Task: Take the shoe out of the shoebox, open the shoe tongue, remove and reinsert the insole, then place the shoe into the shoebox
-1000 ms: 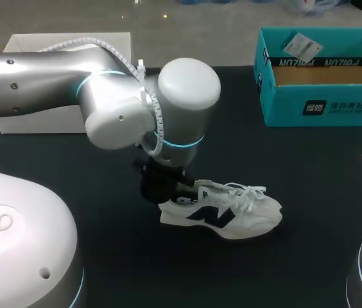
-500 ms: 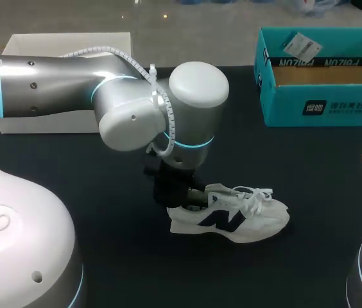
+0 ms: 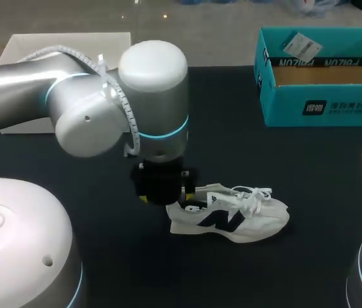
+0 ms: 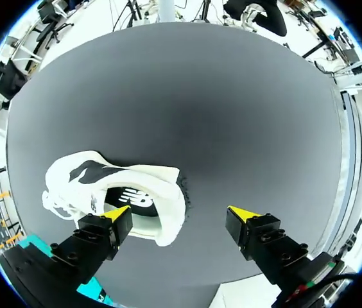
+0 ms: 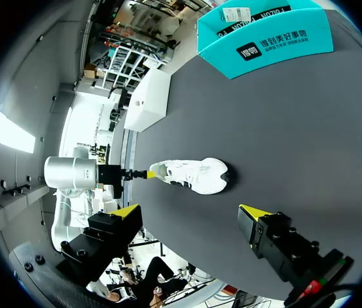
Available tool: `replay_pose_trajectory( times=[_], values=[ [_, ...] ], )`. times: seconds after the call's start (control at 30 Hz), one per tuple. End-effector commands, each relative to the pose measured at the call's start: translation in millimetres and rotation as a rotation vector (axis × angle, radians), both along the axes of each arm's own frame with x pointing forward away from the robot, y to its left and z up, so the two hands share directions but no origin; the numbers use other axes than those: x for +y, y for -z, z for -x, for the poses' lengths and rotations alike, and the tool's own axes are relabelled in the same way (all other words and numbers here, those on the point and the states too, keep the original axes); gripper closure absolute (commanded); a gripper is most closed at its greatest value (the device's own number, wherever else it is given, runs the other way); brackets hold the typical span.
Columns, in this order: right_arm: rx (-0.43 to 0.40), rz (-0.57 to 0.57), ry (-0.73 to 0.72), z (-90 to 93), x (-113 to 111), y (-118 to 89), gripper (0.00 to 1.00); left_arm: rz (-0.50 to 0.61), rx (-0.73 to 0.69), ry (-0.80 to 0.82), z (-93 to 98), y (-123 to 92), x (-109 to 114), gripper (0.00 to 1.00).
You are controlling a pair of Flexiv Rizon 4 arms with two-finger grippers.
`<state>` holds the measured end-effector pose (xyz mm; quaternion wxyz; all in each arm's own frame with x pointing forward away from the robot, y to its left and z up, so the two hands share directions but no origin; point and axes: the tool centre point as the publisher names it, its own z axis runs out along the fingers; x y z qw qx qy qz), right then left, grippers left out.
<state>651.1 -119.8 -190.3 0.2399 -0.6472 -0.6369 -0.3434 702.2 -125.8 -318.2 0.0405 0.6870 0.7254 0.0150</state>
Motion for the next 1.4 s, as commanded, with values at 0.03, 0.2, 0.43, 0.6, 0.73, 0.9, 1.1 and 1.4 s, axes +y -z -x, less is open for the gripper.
replay_pose_trajectory(
  times=[0.03, 0.2, 0.43, 0.6, 0.73, 0.9, 1.1, 1.4],
  values=[
    [-0.001, 0.002, 0.002, 1.6, 1, 0, 0.0, 0.297, -0.121, -0.286, 11.0, -13, 57, 0.0],
    [-0.001, 0.002, 0.002, 1.6, 1, 0, 0.0, 0.476, -0.084, -0.458, 2.8, -10, 84, 0.0],
    [-0.001, 0.002, 0.002, 1.6, 1, 0, 0.0, 0.52, 0.004, -0.305, -14.5, -4, 83, 0.0],
    [-0.001, 0.002, 0.002, 1.6, 1, 0, 0.0, 0.52, 0.004, -0.305, -14.5, -4, 83, 0.0],
    [-0.001, 0.002, 0.002, 1.6, 1, 0, 0.0, 0.52, 0.004, -0.305, -14.5, -4, 83, 0.0],
    [-0.001, 0.002, 0.002, 1.6, 1, 0, 0.0, 0.684, 0.155, -0.422, -15.6, -13, 84, 0.0],
    [-0.001, 0.002, 0.002, 1.6, 1, 0, 0.0, 1.068, 0.324, -0.678, -21.7, -28, 101, 0.0],
    [-0.001, 0.002, 0.002, 1.6, 1, 0, 0.0, 1.156, 0.381, -0.715, -28.5, -32, 97, 0.0]
  ],
)
